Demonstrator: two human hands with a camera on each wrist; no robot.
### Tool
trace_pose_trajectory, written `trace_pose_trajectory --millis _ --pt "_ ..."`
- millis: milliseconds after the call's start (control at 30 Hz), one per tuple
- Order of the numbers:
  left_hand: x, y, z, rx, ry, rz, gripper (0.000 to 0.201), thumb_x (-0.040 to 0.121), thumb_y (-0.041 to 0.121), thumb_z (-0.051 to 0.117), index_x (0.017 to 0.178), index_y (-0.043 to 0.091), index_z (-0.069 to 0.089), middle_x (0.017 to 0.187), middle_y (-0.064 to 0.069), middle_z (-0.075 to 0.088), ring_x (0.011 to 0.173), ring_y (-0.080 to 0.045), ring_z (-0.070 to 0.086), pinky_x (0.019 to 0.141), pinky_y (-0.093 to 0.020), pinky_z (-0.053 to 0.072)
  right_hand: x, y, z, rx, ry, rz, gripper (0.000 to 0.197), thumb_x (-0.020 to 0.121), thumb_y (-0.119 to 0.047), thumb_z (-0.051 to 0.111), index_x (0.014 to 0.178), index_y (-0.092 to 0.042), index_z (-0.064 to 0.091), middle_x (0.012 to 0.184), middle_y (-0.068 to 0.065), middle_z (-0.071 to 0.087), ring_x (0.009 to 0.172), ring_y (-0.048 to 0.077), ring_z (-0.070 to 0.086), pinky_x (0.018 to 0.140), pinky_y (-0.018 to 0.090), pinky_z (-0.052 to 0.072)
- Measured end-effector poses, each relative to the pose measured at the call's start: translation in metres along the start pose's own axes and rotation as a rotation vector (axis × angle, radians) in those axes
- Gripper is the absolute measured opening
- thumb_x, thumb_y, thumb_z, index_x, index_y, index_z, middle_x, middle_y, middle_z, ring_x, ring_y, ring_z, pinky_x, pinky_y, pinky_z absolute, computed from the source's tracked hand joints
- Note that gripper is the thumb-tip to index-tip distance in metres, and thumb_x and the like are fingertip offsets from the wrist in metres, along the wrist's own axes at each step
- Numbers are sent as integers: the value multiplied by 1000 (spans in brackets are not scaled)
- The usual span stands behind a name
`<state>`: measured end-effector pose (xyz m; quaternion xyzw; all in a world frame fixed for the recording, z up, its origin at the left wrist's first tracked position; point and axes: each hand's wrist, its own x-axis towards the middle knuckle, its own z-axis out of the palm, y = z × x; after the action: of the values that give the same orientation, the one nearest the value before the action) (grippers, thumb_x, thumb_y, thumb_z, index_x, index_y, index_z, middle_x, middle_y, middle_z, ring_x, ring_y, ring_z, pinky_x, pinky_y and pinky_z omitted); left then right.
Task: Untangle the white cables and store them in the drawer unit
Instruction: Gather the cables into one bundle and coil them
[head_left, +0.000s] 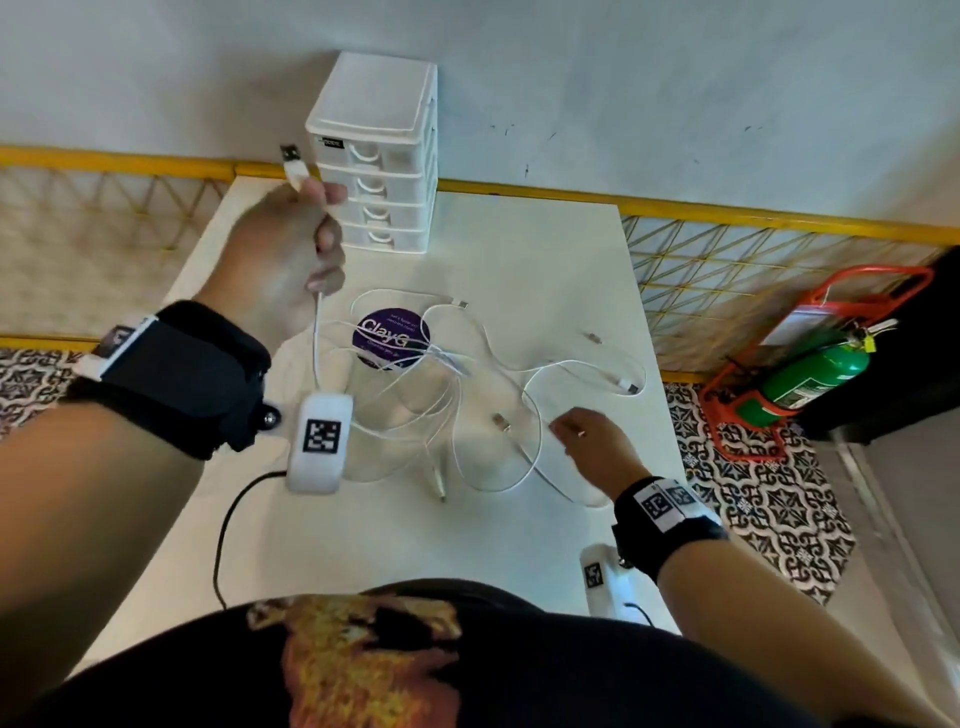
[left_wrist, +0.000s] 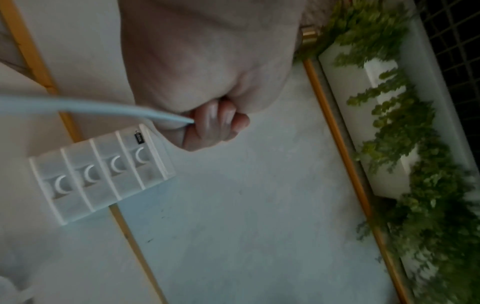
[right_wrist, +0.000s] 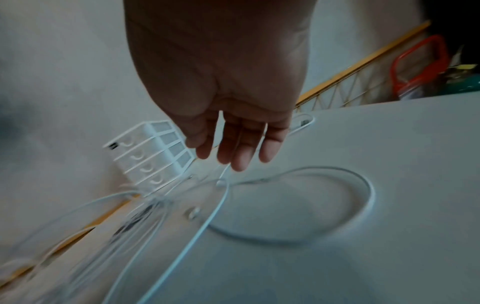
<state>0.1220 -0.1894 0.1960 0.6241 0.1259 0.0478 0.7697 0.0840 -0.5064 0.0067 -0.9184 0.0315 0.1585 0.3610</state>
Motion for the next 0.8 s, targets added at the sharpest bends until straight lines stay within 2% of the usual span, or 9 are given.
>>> trace_pose_trajectory --millis 167,233,333,400,467,533,633,700,800 --pt "-9 -34 16 131 -146 -114 26 104 30 40 90 13 54 44 7 37 33 -5 24 35 -14 19 64 13 -40 -173 207 74 27 95 -21 52 116 -15 66 123 15 56 105 33 60 91 34 47" --pt "-12 -41 21 198 -192 -134 29 103 28 43 89 7 57 41 5 35 33 -8 23 38 -16 17 85 15 -53 -301 162 153 35 98 -22 46 132 -19 55 135 13 47 116 31 56 97 38 45" --pt "-16 -47 24 286 -233 -143 46 103 25 43 73 -6 60 41 3 46 36 -11 27 52 -33 14 106 18 -59 -462 74 169 42 99 -27 43 141 -27 43 140 10 46 121 31 53 99 42 45" --pt "-16 -51 23 338 -241 -146 58 103 27 42 49 14 62 51 -13 54 40 -13 34 56 -37 14 116 17 -52 -566 24 135 38 97 -27 44 134 -30 48 132 8 55 114 31 57 94 38 46" --pt "-12 -54 22 379 -222 -158 63 103 29 41 46 22 65 73 -36 55 47 -18 36 54 -34 17 120 12 -40 -649 23 100 27 95 -23 41 120 -24 54 117 10 64 102 32 62 86 36 47" --pt "-7 -59 20 372 -194 -173 56 103 30 41 55 27 71 77 -38 52 48 -19 36 52 -31 19 122 8 -31 -683 40 64 22 95 -21 38 111 -19 53 106 12 67 93 33 63 80 35 46" --pt "0 -69 16 320 -148 -173 35 102 30 45 87 18 74 56 -12 50 45 -14 43 49 -27 24 125 2 -32 -586 158 19 18 94 -22 37 101 -23 54 95 11 68 84 36 60 70 34 45" --pt "3 -72 14 306 -145 -172 32 102 29 44 99 12 71 58 -5 55 49 -14 49 46 -23 30 122 -12 -41 -336 276 -23 16 92 -22 43 97 -25 58 91 6 71 84 34 60 67 31 43" --pt "5 -72 15 262 -162 -152 33 104 28 41 111 10 67 79 -3 69 65 -14 63 54 -20 44 102 -57 -54 114 367 -166 7 90 -25 60 92 -27 67 91 -9 72 80 -3 61 71 9 41"
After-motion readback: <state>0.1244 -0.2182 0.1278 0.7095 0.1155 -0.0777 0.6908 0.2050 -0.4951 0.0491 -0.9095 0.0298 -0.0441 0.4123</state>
